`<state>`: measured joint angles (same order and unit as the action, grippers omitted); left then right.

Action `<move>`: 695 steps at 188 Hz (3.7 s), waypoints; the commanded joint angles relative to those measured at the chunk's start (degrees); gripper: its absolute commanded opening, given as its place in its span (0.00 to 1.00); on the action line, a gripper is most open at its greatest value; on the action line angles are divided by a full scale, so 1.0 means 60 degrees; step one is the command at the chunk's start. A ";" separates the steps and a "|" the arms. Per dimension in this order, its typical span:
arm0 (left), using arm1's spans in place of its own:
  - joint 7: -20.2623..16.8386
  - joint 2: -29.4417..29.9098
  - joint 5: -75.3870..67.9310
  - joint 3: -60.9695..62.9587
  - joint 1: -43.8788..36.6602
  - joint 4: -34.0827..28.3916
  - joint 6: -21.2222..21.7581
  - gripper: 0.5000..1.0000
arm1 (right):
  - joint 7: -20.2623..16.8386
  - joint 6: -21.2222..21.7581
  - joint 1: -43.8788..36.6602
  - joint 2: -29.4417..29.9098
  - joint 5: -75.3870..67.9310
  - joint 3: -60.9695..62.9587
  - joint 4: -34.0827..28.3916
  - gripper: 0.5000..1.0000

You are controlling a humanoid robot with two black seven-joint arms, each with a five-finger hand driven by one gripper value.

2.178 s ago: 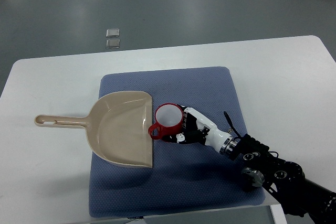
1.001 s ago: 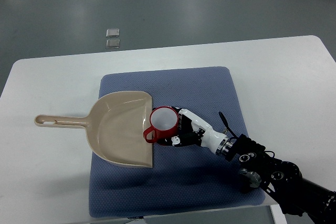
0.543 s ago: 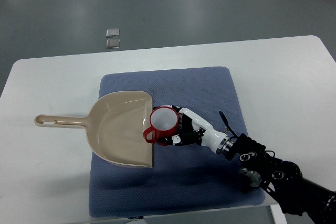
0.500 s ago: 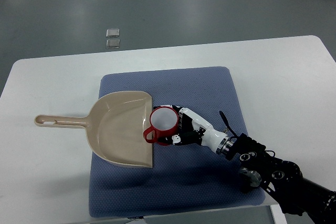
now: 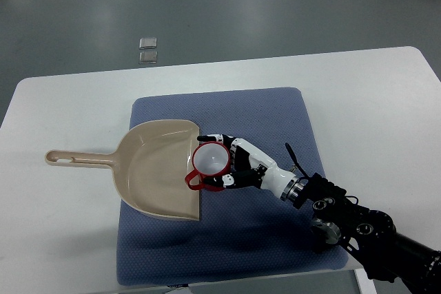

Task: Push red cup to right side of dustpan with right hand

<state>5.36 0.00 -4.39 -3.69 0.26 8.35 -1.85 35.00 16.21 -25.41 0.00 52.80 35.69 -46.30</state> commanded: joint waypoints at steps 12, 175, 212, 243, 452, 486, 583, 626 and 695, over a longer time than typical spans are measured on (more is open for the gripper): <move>0.0000 0.0000 0.0000 0.0001 0.0000 0.0000 0.0000 1.00 | 0.0001 0.0008 0.0001 0.0000 -0.0070 0.0000 -0.0061 0.86; 0.0000 0.0000 0.0000 0.0001 0.0000 0.0000 0.0000 1.00 | 0.0001 0.0242 0.0031 -0.0571 -0.0114 0.0234 -0.0046 0.86; 0.0000 0.0000 0.0000 0.0001 0.0000 0.0000 0.0000 1.00 | 0.0001 0.0403 0.0045 -0.0717 -0.0129 0.0439 -0.0046 0.86; 0.0000 0.0000 0.0000 0.0001 0.0000 0.0000 0.0000 1.00 | 0.0001 0.0491 0.0074 -0.0849 -0.0129 0.0556 -0.0046 0.86; 0.0000 0.0000 0.0000 0.0001 0.0000 0.0000 0.0000 1.00 | 0.0001 0.0491 0.0104 -0.0864 -0.0114 0.0512 -0.0061 0.86; 0.0000 0.0000 0.0000 0.0001 0.0000 0.0000 0.0000 1.00 | 0.0001 0.0828 0.0118 -0.1098 -0.0114 0.0556 -0.0061 0.86; 0.0000 0.0000 0.0000 0.0001 0.0000 0.0000 0.0000 1.00 | 0.0001 0.1136 -0.0175 -0.1611 -0.0129 0.1757 0.0027 0.86; 0.0000 0.0000 0.0000 0.0001 0.0000 0.0000 0.0000 1.00 | -0.0266 0.0492 -0.0409 -0.1640 -0.0758 0.2651 0.0422 0.86; 0.0000 0.0000 0.0000 0.0001 0.0000 0.0000 0.0000 1.00 | -0.1702 -0.2364 -0.0541 -0.1567 -0.2633 0.2695 0.0437 0.86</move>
<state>5.36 0.00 -4.39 -3.70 0.26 8.35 -1.85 27.00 7.82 -28.62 -9.90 39.61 51.63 -43.25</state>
